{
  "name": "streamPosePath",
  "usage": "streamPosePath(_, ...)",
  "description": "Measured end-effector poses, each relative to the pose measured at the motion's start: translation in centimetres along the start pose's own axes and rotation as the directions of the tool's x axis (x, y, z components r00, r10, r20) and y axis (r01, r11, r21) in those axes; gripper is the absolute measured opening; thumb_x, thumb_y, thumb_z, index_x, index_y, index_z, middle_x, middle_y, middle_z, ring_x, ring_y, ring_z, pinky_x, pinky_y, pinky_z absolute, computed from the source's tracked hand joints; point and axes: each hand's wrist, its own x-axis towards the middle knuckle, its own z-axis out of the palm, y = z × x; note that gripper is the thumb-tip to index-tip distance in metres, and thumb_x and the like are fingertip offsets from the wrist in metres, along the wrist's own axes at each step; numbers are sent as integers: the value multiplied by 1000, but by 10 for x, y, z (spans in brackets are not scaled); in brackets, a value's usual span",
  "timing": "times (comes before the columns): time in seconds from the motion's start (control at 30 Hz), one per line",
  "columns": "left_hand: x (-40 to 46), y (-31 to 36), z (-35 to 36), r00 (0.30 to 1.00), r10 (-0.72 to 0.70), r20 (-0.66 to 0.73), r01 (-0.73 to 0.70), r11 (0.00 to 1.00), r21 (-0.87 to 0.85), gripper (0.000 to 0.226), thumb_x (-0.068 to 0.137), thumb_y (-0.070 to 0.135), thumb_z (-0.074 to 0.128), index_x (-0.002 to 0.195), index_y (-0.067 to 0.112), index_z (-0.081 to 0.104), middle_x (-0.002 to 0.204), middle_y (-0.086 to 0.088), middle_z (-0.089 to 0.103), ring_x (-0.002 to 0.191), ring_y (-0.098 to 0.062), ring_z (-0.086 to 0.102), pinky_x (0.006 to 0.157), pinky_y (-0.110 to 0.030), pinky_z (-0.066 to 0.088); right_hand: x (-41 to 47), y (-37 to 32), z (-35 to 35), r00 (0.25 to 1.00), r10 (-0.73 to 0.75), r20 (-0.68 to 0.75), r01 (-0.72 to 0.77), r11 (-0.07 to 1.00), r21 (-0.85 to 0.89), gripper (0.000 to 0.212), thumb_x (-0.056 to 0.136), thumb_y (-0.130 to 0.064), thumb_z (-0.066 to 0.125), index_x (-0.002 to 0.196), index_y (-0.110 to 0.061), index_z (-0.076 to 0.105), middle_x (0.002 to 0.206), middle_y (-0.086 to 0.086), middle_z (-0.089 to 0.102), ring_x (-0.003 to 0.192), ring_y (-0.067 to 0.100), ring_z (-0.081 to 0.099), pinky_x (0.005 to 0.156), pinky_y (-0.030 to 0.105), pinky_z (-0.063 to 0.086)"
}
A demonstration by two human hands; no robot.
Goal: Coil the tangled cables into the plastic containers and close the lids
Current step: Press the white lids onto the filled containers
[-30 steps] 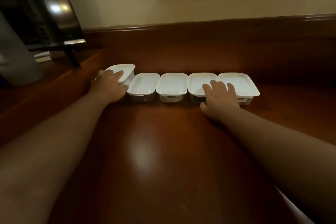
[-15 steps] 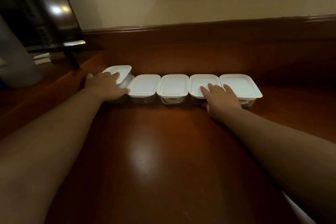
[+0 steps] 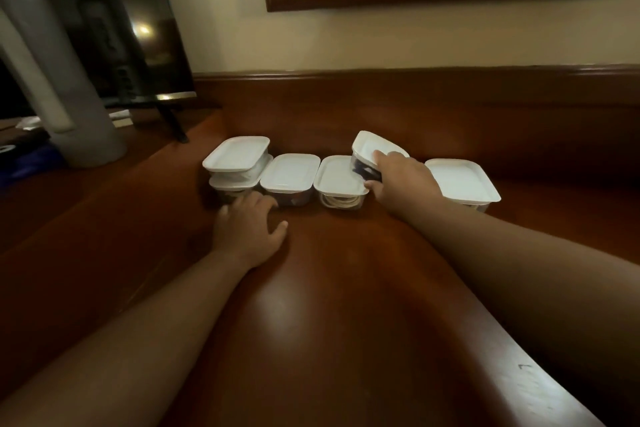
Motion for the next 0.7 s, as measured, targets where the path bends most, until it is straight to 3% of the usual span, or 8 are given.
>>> streamPosePath(0.07, -4, -3, 6, 980, -92, 174, 96, 995, -12, 58, 89, 65, 49, 133, 28, 54, 138, -2, 51, 129, -23, 47, 103, -42, 37, 8, -17, 1, 998, -67, 11, 67, 997, -39, 50, 97, -42, 54, 138, -16, 42, 127, 12, 56, 115, 34, 55, 90, 43, 43)
streamPosePath(0.13, -3, -6, 9, 923, -189, 335, 193, 981, 24, 80, 89, 75, 36, 152, 26, 34, 160, -6, 29, 148, -24, 25, 117, -45, 23, 16, -37, 4, 992, -125, 14, 126, 988, -89, 47, 97, -41, 54, 135, -16, 43, 125, 11, 56, 112, 32, 56, 88, 42, 44)
streamPosePath(0.2, -2, -8, 12, 886, -217, 409, 229, 973, 20, 94, 85, 82, 29, 158, 24, 16, 167, -5, 9, 153, -22, 6, 122, -45, 8, 25, -55, 11, 986, -162, 23, 164, 978, -131, 47, 96, -39, 55, 136, -16, 43, 126, 11, 56, 112, 31, 56, 89, 42, 45)
streamPosePath(0.3, 0, -8, 14, 890, -200, 411, 222, 975, -6, 101, 82, 86, 28, 159, 23, 9, 167, -6, 3, 154, -21, 0, 123, -45, 2, 38, -80, 21, 978, -204, 44, 208, 962, -177, 52, 94, -35, 59, 139, -16, 40, 131, 12, 53, 117, 32, 53, 95, 44, 43)
streamPosePath(0.47, 2, -10, 15, 900, -174, 400, 199, 980, -20, 102, 82, 85, 29, 159, 21, 11, 167, -8, 4, 154, -22, 0, 123, -44, 1, 57, -111, 34, 959, -275, 73, 284, 918, -277, 60, 87, -40, 69, 135, -15, 43, 130, 13, 52, 118, 33, 51, 91, 43, 43)
streamPosePath(0.7, 3, -11, 14, 901, -168, 399, 189, 982, -15, 100, 83, 84, 29, 159, 21, 13, 167, -8, 5, 154, -22, -1, 122, -46, 1, 70, -128, 41, 956, -289, 54, 293, 952, -90, 52, 94, -45, 59, 134, -15, 46, 128, 12, 53, 116, 31, 50, 87, 42, 46)
